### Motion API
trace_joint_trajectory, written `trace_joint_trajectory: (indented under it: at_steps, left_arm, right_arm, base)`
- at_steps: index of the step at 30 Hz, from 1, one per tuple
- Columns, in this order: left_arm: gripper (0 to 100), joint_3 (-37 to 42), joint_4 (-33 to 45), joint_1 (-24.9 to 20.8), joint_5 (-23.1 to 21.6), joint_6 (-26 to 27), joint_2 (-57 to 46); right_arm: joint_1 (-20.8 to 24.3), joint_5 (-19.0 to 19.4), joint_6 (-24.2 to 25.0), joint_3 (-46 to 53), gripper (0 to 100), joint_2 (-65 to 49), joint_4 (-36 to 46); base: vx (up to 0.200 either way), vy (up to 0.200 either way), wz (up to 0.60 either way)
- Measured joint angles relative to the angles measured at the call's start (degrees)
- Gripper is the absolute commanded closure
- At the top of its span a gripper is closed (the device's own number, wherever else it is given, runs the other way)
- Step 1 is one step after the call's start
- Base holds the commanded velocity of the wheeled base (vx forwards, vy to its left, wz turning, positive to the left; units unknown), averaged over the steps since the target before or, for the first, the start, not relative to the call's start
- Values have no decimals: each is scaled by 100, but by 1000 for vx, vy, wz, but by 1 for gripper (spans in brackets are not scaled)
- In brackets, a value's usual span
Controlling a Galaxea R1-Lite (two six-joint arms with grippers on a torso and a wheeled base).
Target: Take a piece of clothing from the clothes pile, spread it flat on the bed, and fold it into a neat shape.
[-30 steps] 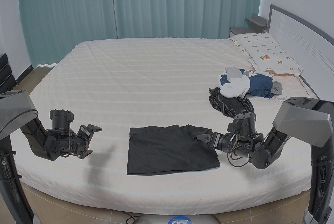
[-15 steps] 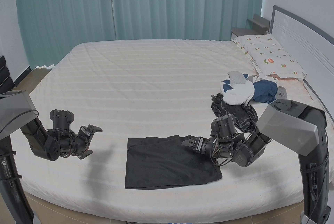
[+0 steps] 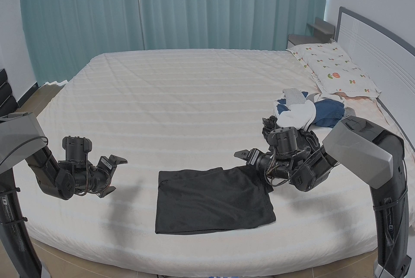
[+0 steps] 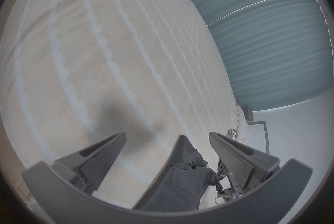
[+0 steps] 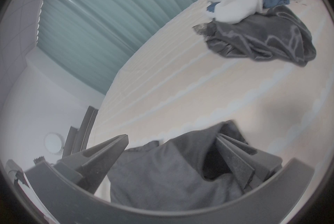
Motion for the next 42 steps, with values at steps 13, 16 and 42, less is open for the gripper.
trace_joint_trajectory:
  at_steps: [13, 16, 42]
  left_arm:
    - [0, 0, 0, 0, -2, 11, 0]
    - [0, 0, 0, 0, 0, 11, 0]
    - [0, -2, 0, 0, 0, 11, 6]
  right_arm:
    - [-644, -134, -33, 16, 0, 289, -80]
    - [-652, -49, -216, 68, 0, 227, -137]
    - [-297, 360, -952, -583, 100, 560, -33]
  base:
    - [0, 0, 0]
    - [0, 0, 0]
    - [0, 0, 0]
